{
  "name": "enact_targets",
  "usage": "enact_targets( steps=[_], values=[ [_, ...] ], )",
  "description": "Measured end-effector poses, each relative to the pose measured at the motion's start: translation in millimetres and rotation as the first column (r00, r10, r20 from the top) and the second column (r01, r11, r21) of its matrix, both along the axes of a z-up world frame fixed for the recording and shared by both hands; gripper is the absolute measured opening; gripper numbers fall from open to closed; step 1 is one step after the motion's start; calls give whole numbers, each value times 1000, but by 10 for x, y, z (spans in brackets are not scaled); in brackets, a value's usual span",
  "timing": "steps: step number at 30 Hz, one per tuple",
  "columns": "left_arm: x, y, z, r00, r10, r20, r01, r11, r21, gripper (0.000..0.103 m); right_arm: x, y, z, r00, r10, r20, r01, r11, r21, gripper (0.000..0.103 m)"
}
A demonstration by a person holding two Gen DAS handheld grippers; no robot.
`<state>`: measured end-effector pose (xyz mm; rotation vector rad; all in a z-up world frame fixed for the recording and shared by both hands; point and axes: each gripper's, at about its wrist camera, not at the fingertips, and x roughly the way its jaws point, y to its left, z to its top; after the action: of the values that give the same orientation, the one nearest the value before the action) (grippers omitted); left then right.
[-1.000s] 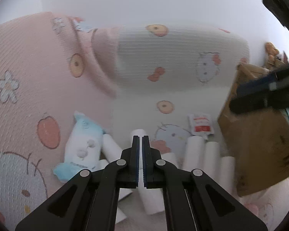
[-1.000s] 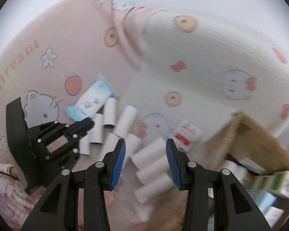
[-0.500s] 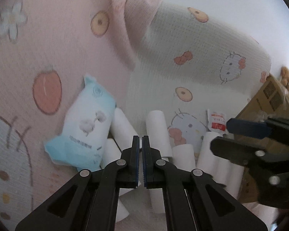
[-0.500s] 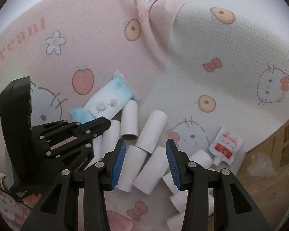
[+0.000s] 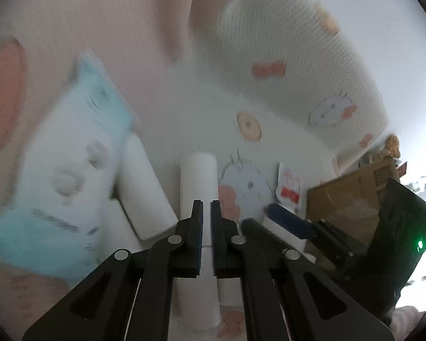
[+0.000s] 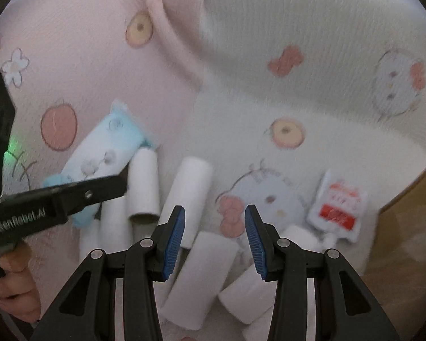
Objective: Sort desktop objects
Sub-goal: 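Move both grippers back over the pile of white tubes, then close both grippers on a white tube in the pile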
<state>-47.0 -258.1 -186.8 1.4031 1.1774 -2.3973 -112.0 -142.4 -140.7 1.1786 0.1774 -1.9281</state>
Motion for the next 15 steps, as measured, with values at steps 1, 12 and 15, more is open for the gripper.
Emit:
enact_targets(
  steps=[1,12,15],
  values=[
    [-32,-18,-59,1000,4,26,-5,1000,27,12,5,-50,-34,1000,13,17,-13,1000,5,40],
    [-423,-171,-370,987,2,163,-37,977,210,43,-113,-88,-226,995,-14,94,16,1000,-18,40],
    [-563,-183,-381,972,-20,233,-15,988,151,44,-148,-85,-260,992,-21,124,24,999,-21,40]
  ],
)
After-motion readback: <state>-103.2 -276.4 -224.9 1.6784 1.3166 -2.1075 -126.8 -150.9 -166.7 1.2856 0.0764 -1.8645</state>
